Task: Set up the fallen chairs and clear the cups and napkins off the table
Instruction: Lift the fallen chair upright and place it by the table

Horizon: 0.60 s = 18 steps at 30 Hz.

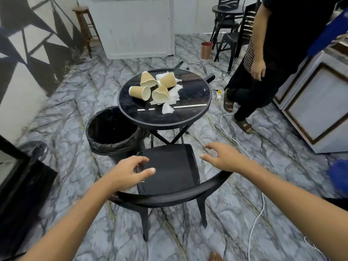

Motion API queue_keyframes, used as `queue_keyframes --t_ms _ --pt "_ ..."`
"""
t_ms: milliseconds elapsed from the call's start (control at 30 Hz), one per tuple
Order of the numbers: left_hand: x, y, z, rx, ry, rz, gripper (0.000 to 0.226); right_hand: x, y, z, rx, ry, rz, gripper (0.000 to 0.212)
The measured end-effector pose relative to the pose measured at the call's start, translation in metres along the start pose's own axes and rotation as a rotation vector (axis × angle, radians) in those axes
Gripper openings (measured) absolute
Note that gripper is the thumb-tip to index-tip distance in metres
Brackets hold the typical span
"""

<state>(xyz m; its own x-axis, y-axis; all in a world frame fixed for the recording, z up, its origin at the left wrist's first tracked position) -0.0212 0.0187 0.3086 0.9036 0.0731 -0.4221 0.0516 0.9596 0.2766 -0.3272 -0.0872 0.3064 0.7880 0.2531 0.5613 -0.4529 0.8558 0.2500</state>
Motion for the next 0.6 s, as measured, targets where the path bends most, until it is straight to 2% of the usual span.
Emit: queue_keyframes --t_ms 100,200,333,500,600 --pt "-0.036 -0.031 0.005 -0.022 -0.083 -0.014 0.074 0.004 -0.021 0.007 0.004 0.074 0.031 0.075" --pt "-0.063 -0.06 0.008 -0.019 -0.134 0.023 0.089 0.007 -0.038 0.023 0.003 0.098 0.053 0.076" --pt "-0.097 -0.089 0.017 -0.04 -0.172 0.035 0.094 0.0 -0.056 0.049 -0.001 0.093 0.081 0.076" --pt "-0.132 -0.119 0.025 -0.052 -0.185 0.071 0.094 -0.029 -0.068 0.09 0.013 0.103 0.082 0.078" --pt "-0.15 -0.136 0.03 -0.074 -0.194 0.075 0.085 -0.05 -0.074 0.117 0.024 0.14 0.073 0.077"
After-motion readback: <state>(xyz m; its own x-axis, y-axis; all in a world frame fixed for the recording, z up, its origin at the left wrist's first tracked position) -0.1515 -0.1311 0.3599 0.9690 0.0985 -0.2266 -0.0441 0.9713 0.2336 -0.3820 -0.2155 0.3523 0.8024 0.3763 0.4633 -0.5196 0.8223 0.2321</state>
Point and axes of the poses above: each hand's wrist, its own y-axis away from the middle knuckle, its own z-axis out of the back of the hand, x = y × z, the point moved 6 cm from there along -y, towards the middle knuckle, and after that the axes turned 9 degrees about -y, right-handed, at the moved point
